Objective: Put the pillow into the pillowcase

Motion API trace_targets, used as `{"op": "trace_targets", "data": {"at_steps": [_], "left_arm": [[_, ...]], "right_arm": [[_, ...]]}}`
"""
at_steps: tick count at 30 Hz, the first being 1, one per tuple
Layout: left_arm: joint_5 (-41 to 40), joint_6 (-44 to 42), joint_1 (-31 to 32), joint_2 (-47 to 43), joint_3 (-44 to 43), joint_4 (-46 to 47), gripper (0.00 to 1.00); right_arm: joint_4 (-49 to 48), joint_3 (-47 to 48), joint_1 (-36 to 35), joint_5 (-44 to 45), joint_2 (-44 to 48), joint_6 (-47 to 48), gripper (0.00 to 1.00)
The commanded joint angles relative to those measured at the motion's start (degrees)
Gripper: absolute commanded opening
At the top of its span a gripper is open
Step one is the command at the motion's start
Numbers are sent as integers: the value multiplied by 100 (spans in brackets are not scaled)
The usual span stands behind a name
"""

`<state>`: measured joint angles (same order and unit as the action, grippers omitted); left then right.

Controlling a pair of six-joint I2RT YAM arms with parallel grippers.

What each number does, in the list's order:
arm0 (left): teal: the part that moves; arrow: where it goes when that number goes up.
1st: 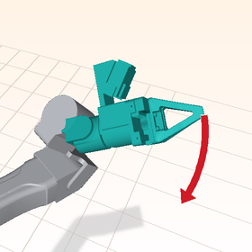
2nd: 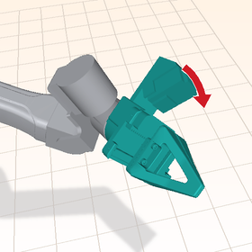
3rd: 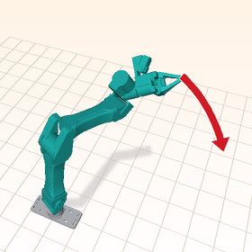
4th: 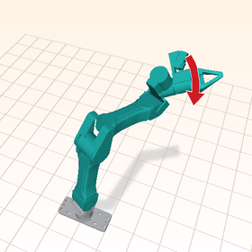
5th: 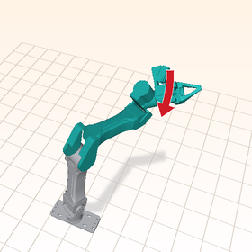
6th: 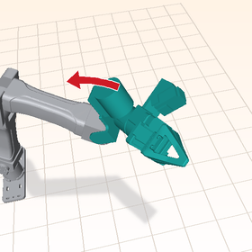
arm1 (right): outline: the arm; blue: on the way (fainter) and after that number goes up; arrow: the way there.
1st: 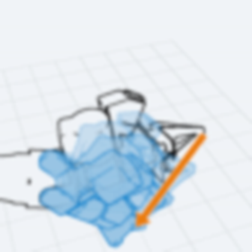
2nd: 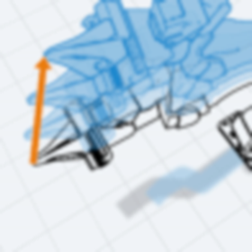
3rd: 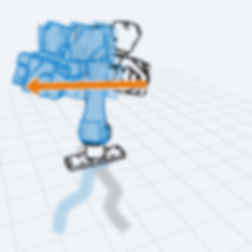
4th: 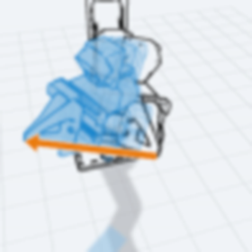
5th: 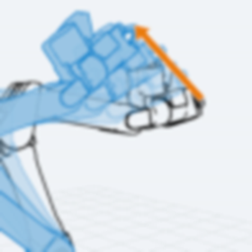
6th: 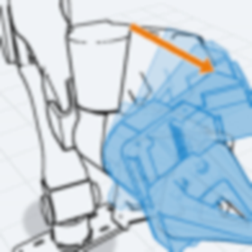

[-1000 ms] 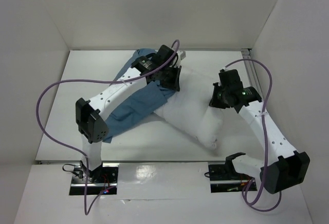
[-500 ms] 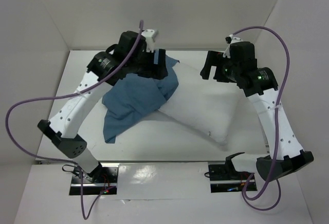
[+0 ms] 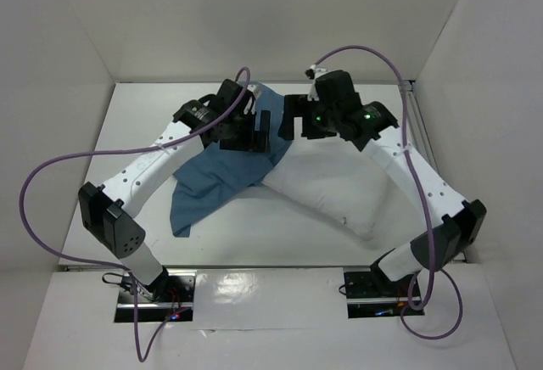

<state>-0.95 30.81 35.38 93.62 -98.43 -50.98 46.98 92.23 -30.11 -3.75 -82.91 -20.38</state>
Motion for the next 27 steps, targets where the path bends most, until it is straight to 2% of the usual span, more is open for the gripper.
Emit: {"op": "trace_targets", "data": {"at_steps": [1, 5, 7, 8, 10, 11, 12, 14, 15, 16, 17, 20, 23, 24, 27], "left_arm": [[130, 268, -31, 41, 157, 431, 90], [130, 321, -83, 243, 394, 659, 90], [130, 321, -136, 306, 447, 660, 84], [130, 390, -223, 306, 509, 660, 71], [130, 391, -294, 358, 570, 712, 57], [200, 339, -373, 358, 571, 712, 43], [201, 338, -426, 358, 623, 712, 37], [253, 277, -522, 306, 624, 712, 20], [253, 207, -645, 306, 684, 712, 8], [253, 206, -716, 227, 685, 712, 3], [184, 137, -795, 148, 685, 556, 0], [-62, -92, -1434, -10, 554, 274, 0], [-265, -145, -2155, 50, -42, 71, 0], [-344, -197, -2662, 103, -245, 19, 0], [-562, -391, -3412, 673, -1386, 18, 0]], "right_arm": [[-584, -134, -215, 41, -321, -133, 100], [-909, -537, -268, -12, -611, -317, 100], [-1094, -696, -268, 41, -691, -317, 100], [-1156, -775, -268, 93, -830, -378, 96], [-1287, -960, -268, 94, -937, -379, 89], [-1288, -1022, -268, 94, -1024, -448, 84], [-1349, -1101, -268, 94, -1077, -449, 66], [-1419, -1180, -268, 155, -1130, -502, 38], [-1420, -1233, -215, 155, -1130, -571, 26], [-1472, -1312, -215, 155, -1130, -572, 4], [-1473, -1312, -215, 155, -1130, -572, 0], [-1533, -1426, -153, 208, -1070, -634, 0], [-1534, -1479, -101, 208, -1016, -634, 0], [-1534, -1479, -101, 208, -1016, -634, 0], [-1482, -1541, -101, 208, -902, -634, 0]]}}
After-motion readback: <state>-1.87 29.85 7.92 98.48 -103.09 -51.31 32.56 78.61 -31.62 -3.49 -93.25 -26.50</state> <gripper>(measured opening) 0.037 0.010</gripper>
